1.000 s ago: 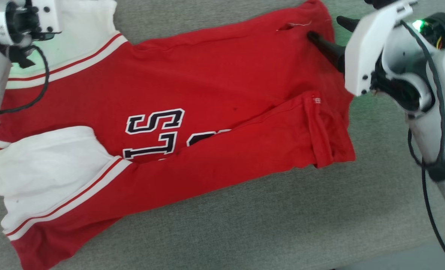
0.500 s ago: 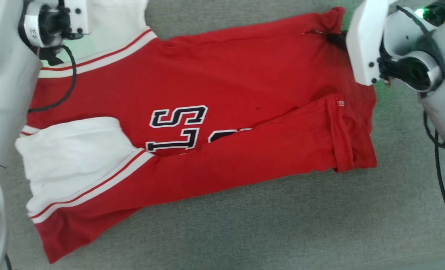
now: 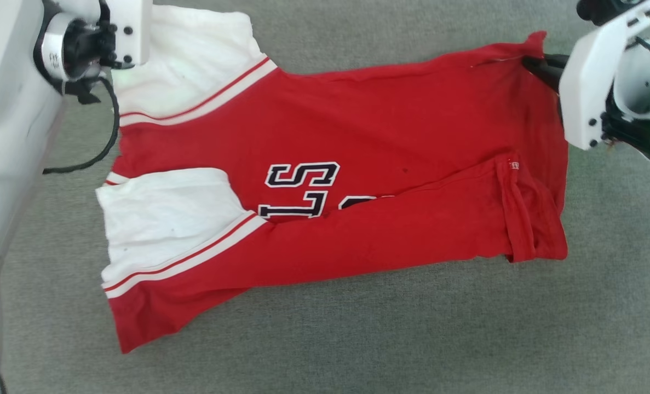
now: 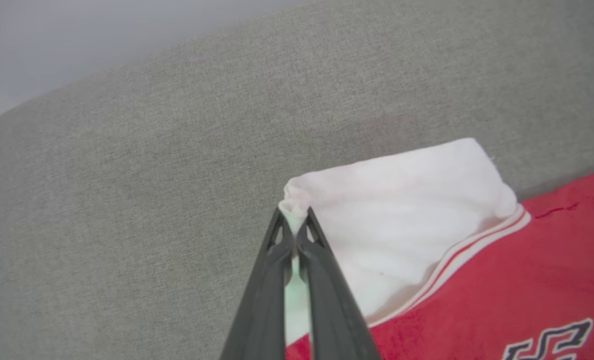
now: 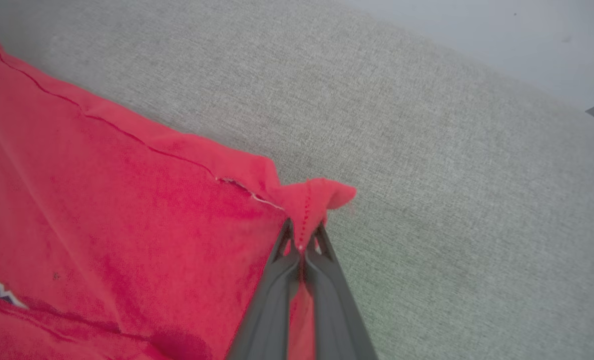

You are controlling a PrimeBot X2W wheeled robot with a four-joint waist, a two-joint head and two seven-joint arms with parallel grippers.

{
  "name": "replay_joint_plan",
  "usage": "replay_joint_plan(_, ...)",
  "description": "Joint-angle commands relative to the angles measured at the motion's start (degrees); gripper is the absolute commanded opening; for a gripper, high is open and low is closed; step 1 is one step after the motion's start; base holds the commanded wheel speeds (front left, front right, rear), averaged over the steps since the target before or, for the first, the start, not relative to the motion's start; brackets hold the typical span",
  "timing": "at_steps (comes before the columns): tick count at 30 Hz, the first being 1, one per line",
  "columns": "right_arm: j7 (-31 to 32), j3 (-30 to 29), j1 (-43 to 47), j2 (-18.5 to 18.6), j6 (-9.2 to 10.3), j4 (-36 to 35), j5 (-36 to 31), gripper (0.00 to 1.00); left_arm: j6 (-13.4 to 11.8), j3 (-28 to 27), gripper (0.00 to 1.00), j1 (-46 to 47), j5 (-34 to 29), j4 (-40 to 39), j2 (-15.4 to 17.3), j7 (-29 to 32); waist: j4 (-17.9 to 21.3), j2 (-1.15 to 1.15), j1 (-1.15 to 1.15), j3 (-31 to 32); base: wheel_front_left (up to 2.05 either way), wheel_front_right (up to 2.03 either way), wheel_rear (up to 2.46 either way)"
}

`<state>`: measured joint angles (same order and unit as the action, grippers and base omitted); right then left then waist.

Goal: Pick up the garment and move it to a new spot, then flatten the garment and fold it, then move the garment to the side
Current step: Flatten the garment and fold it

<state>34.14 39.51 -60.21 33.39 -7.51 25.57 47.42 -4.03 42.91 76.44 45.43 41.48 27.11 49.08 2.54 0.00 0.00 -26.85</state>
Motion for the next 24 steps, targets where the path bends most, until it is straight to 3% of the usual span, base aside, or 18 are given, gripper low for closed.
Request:
replay_joint_plan(1,-1.01,-0.36,1.65,1.41,0.04,-1.66,0.38,0.0,-0.21,0.34,0.0,-1.94,0.02,-2.64,1.17,0.67,-0.97,0.0,0.0,1.39,0.0,0.0,0.0)
replay_joint_plan(9,-1.62,-3.26,7.08,5.96,0.04,-9.45,0.91,0.0,-4.43,0.3,0.0,-8.48,1.16,-17.27,6.6,4.88,-2.3,0.0,0.0,3.87,0.0,0.0,0.0)
replay_joint_plan(19,2.09,-10.07,19.94,13.24,0.04,-25.05,1.63,0.0,-16.59,1.17,0.0,-21.9,2.01,-47.72,16.84,13.58,-4.06,0.0,0.0,5.54,0.0,0.0,0.0)
replay_joint_plan(24,4.88,-14.57,29.19,15.03,0.03,-31.27,2.35,0.0,-22.6,2.26,0.0,-29.33,2.26,-58.67,20.56,15.7,-4.67,0.0,0.0,5.47,0.0,0.0,0.0)
